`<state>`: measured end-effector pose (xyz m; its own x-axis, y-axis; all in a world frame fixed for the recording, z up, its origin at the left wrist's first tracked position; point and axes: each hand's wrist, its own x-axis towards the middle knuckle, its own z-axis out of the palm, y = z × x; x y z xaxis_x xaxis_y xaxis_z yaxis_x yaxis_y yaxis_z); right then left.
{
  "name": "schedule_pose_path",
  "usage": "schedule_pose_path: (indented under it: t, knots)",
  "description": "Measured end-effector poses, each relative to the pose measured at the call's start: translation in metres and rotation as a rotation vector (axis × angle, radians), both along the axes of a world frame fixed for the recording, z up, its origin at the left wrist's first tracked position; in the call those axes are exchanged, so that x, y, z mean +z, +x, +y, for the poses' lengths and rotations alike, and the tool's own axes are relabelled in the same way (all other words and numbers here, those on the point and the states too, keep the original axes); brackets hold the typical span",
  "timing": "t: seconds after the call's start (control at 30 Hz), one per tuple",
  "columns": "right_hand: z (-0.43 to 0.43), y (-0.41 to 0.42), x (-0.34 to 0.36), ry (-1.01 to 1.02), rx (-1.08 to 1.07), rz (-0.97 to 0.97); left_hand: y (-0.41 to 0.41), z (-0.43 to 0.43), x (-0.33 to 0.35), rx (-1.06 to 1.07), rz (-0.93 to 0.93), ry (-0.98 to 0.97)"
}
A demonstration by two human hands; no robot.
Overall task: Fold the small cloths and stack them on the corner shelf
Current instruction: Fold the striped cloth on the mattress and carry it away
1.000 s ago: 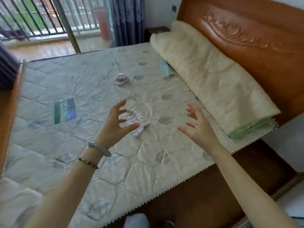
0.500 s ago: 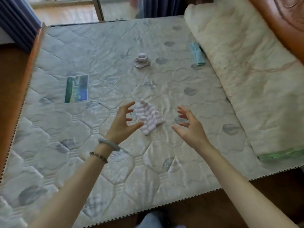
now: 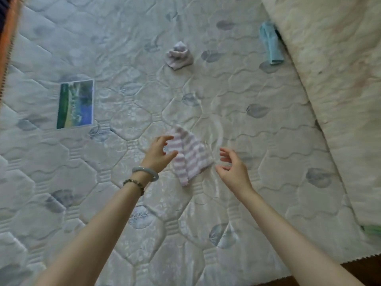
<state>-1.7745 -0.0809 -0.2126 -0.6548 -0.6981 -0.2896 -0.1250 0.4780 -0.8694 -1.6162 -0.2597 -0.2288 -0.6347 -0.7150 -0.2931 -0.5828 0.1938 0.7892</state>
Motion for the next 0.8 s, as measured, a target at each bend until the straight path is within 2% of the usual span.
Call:
schedule_pose_path:
  t: [0.1,0.3,0.4,0.5,0.67,0.8]
  knots:
    - [-0.025,-0.003,-0.052,0.025,0.002,-0.052,-0.013,-0.019,-0.049,-0.008,-0.069,-0.017]
    - [-0.067,0.018,-0.159,0.206,0.116,-0.071,-0.034,-0.055,-0.141,-0.073,-0.270,-0.083]
    - [-0.077,0.029,-0.191,0.270,0.129,-0.028,-0.046,-0.066,-0.173,-0.106,-0.257,-0.174]
    - [-0.080,0.035,-0.211,0.321,0.138,-0.001,-0.061,-0.075,-0.196,-0.115,-0.227,-0.279]
    - [-0.087,0.040,-0.228,0.438,0.199,-0.033,-0.074,-0.086,-0.215,-0.218,-0.336,-0.320]
    - [-0.089,0.043,-0.232,0.498,0.289,0.015,-0.072,-0.085,-0.220,-0.138,-0.232,-0.377]
